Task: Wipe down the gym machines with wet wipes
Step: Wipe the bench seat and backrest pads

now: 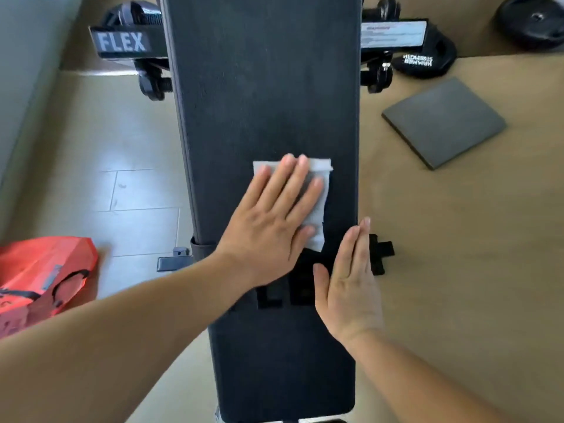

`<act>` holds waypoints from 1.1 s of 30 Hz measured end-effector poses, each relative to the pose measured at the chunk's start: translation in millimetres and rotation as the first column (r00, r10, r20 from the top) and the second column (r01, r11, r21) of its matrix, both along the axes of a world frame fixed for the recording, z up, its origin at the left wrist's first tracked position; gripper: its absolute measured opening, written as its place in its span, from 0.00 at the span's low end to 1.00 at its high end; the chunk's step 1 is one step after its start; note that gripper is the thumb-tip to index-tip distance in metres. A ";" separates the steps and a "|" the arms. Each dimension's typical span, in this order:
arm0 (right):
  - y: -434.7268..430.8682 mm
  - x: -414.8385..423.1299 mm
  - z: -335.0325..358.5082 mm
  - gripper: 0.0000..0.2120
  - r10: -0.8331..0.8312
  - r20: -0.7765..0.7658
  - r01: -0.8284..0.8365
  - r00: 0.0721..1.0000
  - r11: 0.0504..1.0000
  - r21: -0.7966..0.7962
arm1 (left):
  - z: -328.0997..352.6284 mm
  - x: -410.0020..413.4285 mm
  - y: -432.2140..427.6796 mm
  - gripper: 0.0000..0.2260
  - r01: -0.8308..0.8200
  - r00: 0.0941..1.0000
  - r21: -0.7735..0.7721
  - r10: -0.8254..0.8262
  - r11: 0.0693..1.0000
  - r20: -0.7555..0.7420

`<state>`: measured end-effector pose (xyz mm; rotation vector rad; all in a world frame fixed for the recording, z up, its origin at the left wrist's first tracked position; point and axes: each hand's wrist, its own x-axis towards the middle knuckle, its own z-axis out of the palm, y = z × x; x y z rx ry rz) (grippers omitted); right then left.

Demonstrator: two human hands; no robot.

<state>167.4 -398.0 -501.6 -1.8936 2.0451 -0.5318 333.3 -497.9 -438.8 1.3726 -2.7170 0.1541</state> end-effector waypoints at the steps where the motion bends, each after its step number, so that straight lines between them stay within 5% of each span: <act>1: 1.5 -1.9 -1.7 0.39 0.023 0.011 -0.023 1.000 1.000 0.000 | -8.7 3.4 17.0 0.31 0.056 0.998 0.024 -0.057 0.998 0.032; 6: 5.6 -6.5 -2.5 0.40 0.075 -0.025 -0.075 0.997 0.997 0.025 | -1.1 24.7 1.4 0.30 0.343 0.929 0.005 -0.340 0.939 0.147; 12: 3.8 -4.7 -1.6 0.40 0.065 -0.026 -0.065 0.998 0.998 0.013 | 24.3 8.3 -48.3 0.30 0.011 1.000 -0.132 -0.014 0.991 -0.025; 15: 4.8 -5.4 -2.4 0.39 0.055 -0.057 -0.055 0.997 0.998 0.006 | 2.6 -3.0 -18.4 0.27 0.022 0.998 -0.110 -0.029 0.994 -0.063; 20: 4.1 -7.3 -3.4 0.39 0.069 -0.036 -0.069 0.997 0.998 0.001 | 7.7 7.6 -17.9 0.22 0.293 0.951 -0.061 -0.297 0.954 -0.089; 24: 1.2 -9.9 5.4 0.39 0.098 0.059 -0.099 0.993 0.995 0.027 | 28.8 -16.5 -19.0 0.22 0.091 0.940 0.075 -0.061 0.993 -0.337; 29: 32.1 -35.3 24.2 0.31 -0.129 0.374 0.099 0.918 0.990 0.099 | -34.7 -24.4 67.4 0.27 0.120 0.987 0.052 -0.113 0.991 -0.112; 31: 47.1 -36.3 28.0 0.34 -0.200 0.396 0.172 0.896 0.980 0.105 | -58.4 -12.4 103.0 0.29 0.202 0.979 0.074 -0.200 0.977 -0.030; 33: 49.1 -27.9 31.0 0.32 -0.102 0.332 0.095 0.938 0.995 0.036 | -76.5 6.8 137.4 0.30 0.256 0.963 0.123 -0.264 0.959 0.051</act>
